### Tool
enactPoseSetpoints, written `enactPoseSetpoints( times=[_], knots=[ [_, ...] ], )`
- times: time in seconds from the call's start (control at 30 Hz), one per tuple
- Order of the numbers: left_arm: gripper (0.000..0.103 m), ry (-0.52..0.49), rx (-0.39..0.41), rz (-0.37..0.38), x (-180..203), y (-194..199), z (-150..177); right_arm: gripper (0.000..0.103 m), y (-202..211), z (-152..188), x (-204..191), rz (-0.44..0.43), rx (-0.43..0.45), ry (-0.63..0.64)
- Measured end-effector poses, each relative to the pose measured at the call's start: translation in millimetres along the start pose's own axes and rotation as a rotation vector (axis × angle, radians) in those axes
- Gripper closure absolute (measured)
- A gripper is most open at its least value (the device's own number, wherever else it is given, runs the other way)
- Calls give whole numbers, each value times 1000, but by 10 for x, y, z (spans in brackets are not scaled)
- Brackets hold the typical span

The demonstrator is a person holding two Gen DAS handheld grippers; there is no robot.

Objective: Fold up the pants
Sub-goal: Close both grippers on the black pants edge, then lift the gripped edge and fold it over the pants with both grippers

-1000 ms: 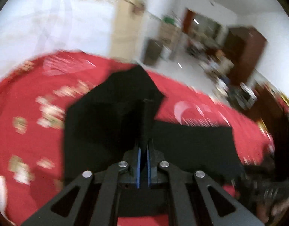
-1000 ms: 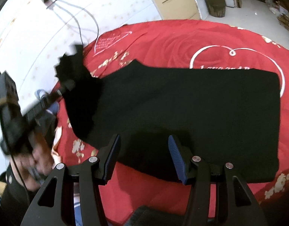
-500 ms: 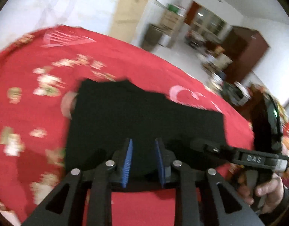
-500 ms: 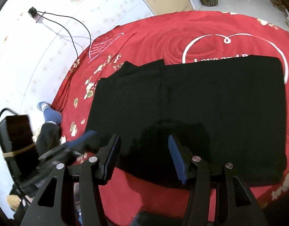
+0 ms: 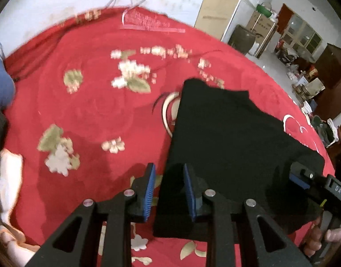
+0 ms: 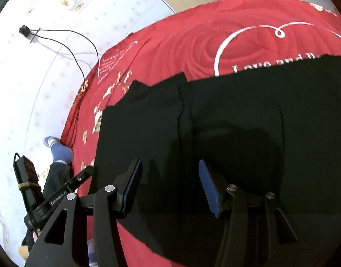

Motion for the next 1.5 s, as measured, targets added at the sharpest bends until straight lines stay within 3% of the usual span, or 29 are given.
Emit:
enactPoseSetpoints(
  times=[0.1, 0.2, 0.27, 0.33, 0.4, 0.43, 0.53, 0.7, 0.8, 0.87, 1.0, 1.07, 1.1, 1.17, 1.23, 1.27, 1.3, 1.5],
  knots=[
    [63, 17, -40, 62, 13, -46, 52, 50, -32, 11, -40, -14, -4, 8],
    [63, 41, -46, 85, 12, -53, 64, 50, -79, 116, -109, -82, -52, -16],
    [63, 37, -46, 84, 18, -51, 71, 51, -81, 134, -108, -77, -52, -9],
    [63, 26, -45, 79, 21, -52, 70, 63, -106, 103, -61, -67, -52, -20],
    [63, 12, -45, 86, 56, -55, 67, 94, -138, 92, 2, -59, -59, -47],
    [71, 5, -47, 93, 77, -55, 66, 100, -157, 102, 31, -69, -68, -70],
    [89, 2, -47, 88, 59, -33, 73, 101, -94, 104, -47, -111, -62, -79],
    [92, -10, -48, 85, 58, 51, 128, 101, 133, 256, -170, -132, -54, -108],
    [92, -16, -51, 75, 56, 22, 136, 101, 37, 326, -31, -82, -94, -145],
    [93, 0, -44, 76, 22, 30, 121, 101, -20, 271, -40, -62, -88, -105],
    [93, 37, -52, 99, -34, 28, 126, 100, -5, 231, -175, -92, -67, -41],
    [88, 46, -71, 119, -37, -3, 141, 100, -14, 238, -117, -56, -70, -39],
    [86, 58, -79, 130, -53, -2, 144, 95, -42, 270, -15, -18, -90, -69],
    [74, 78, -82, 142, -82, 31, 119, 93, -10, 293, 65, -50, -82, -163],
    [56, 78, -60, 144, -64, 57, 31, 78, 111, 231, 77, -39, -34, -167],
    [55, 70, -43, 146, -25, 55, -38, 60, 166, 174, 72, -37, 1, -158],
    [55, 52, -31, 148, 36, 36, -109, 50, 172, 134, 57, -33, 16, -148],
    [55, -111, -3, 106, 409, -328, -510, 49, -59, -343, 124, 38, 22, -52]
  ],
)
Point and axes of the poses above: each gripper's, at about its wrist camera, not at the fingertips, and y roughly against the way its jaws point, x to its right, z to its underside, the point moved 10 cm from there along -y, roughly the way its jaws point, and after that the axes turned 11 degrees about -z, right-handed, at the moved point
